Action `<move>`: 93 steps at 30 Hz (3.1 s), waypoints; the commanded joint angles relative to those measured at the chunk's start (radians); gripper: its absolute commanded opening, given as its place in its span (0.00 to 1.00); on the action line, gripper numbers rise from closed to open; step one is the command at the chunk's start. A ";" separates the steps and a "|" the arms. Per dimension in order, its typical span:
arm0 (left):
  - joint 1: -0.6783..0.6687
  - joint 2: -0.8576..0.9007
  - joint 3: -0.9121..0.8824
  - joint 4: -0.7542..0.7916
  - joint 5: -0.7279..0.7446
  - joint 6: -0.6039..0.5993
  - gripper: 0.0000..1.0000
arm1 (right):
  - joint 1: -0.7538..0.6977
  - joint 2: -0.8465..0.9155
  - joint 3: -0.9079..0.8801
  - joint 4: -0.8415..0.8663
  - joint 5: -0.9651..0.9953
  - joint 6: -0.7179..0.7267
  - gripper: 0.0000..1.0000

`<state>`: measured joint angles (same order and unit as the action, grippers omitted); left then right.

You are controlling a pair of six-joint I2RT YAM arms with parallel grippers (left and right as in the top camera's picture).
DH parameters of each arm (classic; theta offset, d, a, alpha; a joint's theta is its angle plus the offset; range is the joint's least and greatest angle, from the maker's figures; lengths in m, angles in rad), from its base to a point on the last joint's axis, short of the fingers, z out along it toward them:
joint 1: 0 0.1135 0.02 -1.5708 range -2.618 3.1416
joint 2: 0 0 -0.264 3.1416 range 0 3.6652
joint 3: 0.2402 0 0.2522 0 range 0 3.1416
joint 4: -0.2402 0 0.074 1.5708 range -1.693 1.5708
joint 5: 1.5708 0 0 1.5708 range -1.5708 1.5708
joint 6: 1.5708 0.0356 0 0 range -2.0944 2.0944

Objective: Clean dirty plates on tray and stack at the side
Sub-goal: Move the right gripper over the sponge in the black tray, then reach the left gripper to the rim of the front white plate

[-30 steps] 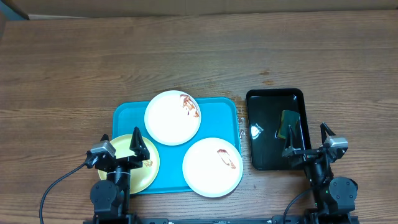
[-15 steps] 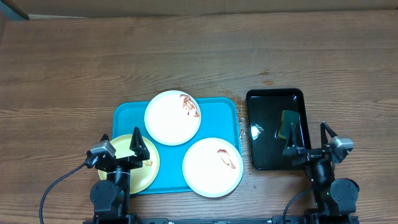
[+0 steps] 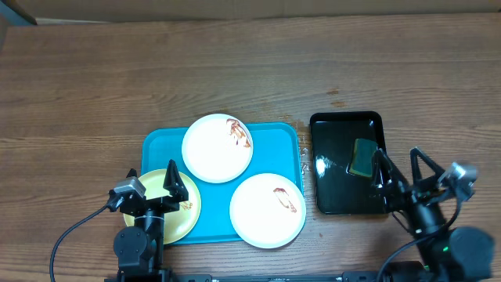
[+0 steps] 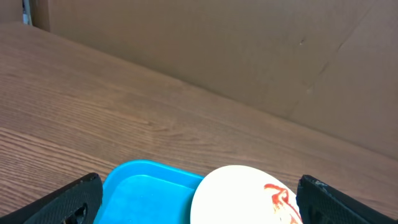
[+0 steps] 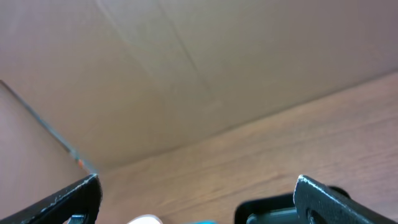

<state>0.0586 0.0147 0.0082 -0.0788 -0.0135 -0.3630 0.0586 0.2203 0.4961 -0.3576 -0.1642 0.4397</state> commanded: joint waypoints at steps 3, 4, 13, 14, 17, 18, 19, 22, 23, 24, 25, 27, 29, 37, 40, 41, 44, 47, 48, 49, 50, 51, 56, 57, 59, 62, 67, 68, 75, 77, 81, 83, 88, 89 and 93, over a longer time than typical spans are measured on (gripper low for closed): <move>-0.007 -0.010 -0.003 0.002 -0.012 0.019 1.00 | -0.002 0.357 0.385 -0.271 -0.087 -0.136 1.00; -0.007 -0.010 -0.003 0.002 -0.012 0.019 1.00 | -0.002 0.400 0.432 -0.315 -0.089 -0.151 1.00; -0.007 -0.010 -0.003 0.002 -0.012 0.019 1.00 | -0.002 0.891 1.095 -0.888 -0.194 -0.182 1.00; -0.007 -0.010 -0.003 0.002 -0.012 0.019 1.00 | -0.002 0.926 1.146 -0.903 -0.213 -0.182 1.00; -0.007 -0.010 -0.003 0.002 -0.012 0.019 1.00 | -0.002 0.986 1.226 -0.902 -0.208 -0.186 1.00; -0.007 -0.010 -0.003 0.002 -0.012 0.019 1.00 | -0.002 0.994 1.231 -0.896 -0.208 -0.187 1.00; -0.007 -0.010 -0.003 0.002 -0.012 0.019 1.00 | -0.002 1.000 1.231 -0.896 -0.207 -0.187 1.00; -0.007 -0.010 -0.003 0.002 -0.012 0.019 1.00 | -0.002 1.014 1.231 -0.948 -0.203 -0.213 0.96; -0.007 -0.010 -0.003 0.002 -0.012 0.019 1.00 | -0.002 1.019 1.231 -0.977 -0.192 -0.212 0.90; -0.007 -0.010 -0.003 0.002 -0.012 0.019 1.00 | -0.002 1.028 1.229 -1.012 -0.171 -0.212 0.82; -0.007 -0.010 -0.003 0.002 -0.012 0.019 1.00 | -0.001 1.033 1.225 -1.031 -0.166 -0.212 0.79; -0.007 -0.010 -0.003 0.002 -0.012 0.019 1.00 | 0.002 1.042 1.207 -1.075 -0.166 -0.212 0.69; -0.007 -0.010 -0.003 0.002 -0.012 0.019 1.00 | 0.010 1.045 1.183 -1.099 -0.147 -0.211 0.64; -0.007 -0.010 -0.003 0.002 -0.012 0.019 1.00 | 0.071 1.046 1.029 -1.081 -0.042 -0.170 0.64; -0.007 -0.010 -0.003 0.002 -0.012 0.019 1.00 | 0.093 1.046 0.966 -1.054 -0.042 -0.166 0.64; -0.007 -0.010 -0.003 0.002 -0.012 0.019 1.00 | 0.099 1.048 0.944 -1.040 -0.041 -0.166 0.64; -0.007 -0.010 -0.003 0.002 -0.012 0.019 1.00 | 0.113 1.048 0.883 -0.994 -0.032 -0.151 0.62; -0.007 -0.010 -0.003 0.006 -0.013 0.019 1.00 | 0.120 1.049 0.837 -0.943 -0.001 -0.151 0.62; -0.007 -0.010 -0.003 0.014 -0.021 0.019 1.00 | 0.120 1.051 0.829 -0.932 0.013 -0.151 0.62; -0.007 -0.010 -0.003 0.018 -0.024 0.019 1.00 | 0.120 1.053 0.822 -0.922 0.023 -0.151 0.62; -0.006 -0.010 -0.003 0.021 -0.029 0.019 1.00 | 0.120 1.054 0.817 -0.914 0.030 -0.151 0.63; -0.007 -0.010 -0.003 0.032 -0.031 0.019 1.00 | 0.120 1.056 0.812 -0.905 0.034 -0.152 0.63; -0.007 -0.010 0.050 0.027 0.056 -0.023 1.00 | 0.120 1.057 0.810 -0.918 0.034 -0.153 0.63; -0.007 -0.008 0.090 -0.016 0.078 -0.023 1.00 | 0.120 1.057 0.810 -0.925 0.033 -0.152 0.63; -0.007 0.008 0.195 -0.107 0.085 -0.021 1.00 | 0.120 1.057 0.810 -0.947 0.032 -0.150 0.63; -0.007 0.090 0.383 -0.214 0.089 0.021 1.00 | 0.120 1.057 0.810 -0.959 0.033 -0.148 0.66; -0.007 0.395 0.826 -0.596 0.292 0.085 1.00 | 0.120 1.057 0.810 -0.948 0.033 -0.148 0.69; -0.007 0.472 0.931 -0.701 0.353 0.100 1.00 | 0.120 1.057 0.810 -0.953 0.033 -0.148 0.70; -0.007 1.001 1.603 -1.474 0.509 0.143 1.00 | 0.120 1.058 0.810 -0.997 0.032 -0.148 0.72; -0.007 1.095 1.678 -1.570 0.505 0.157 1.00 | 0.120 1.058 0.810 -1.000 0.032 -0.148 0.73; -0.035 1.177 1.641 -1.611 0.509 0.188 0.58 | 0.120 1.058 0.810 -1.006 0.032 -0.148 0.73; -0.086 1.178 1.563 -1.599 0.444 0.139 0.52 | 0.120 1.058 0.810 -1.012 0.033 -0.148 0.73; -0.239 1.169 1.333 -1.521 0.195 -0.049 0.50 | 0.120 1.061 0.810 -1.006 0.033 -0.148 0.74; -0.269 1.169 1.290 -1.493 0.196 -0.063 0.52 | 0.120 1.062 0.810 -1.003 0.033 -0.148 0.76; -0.384 1.170 1.130 -1.355 0.197 -0.137 0.55 | 0.120 1.084 0.805 -1.000 0.032 -0.148 0.79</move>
<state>-0.2623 1.1900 1.2175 -1.4776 0.2413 -0.3988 0.1726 1.2858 1.3025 -1.3605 -0.1410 0.2878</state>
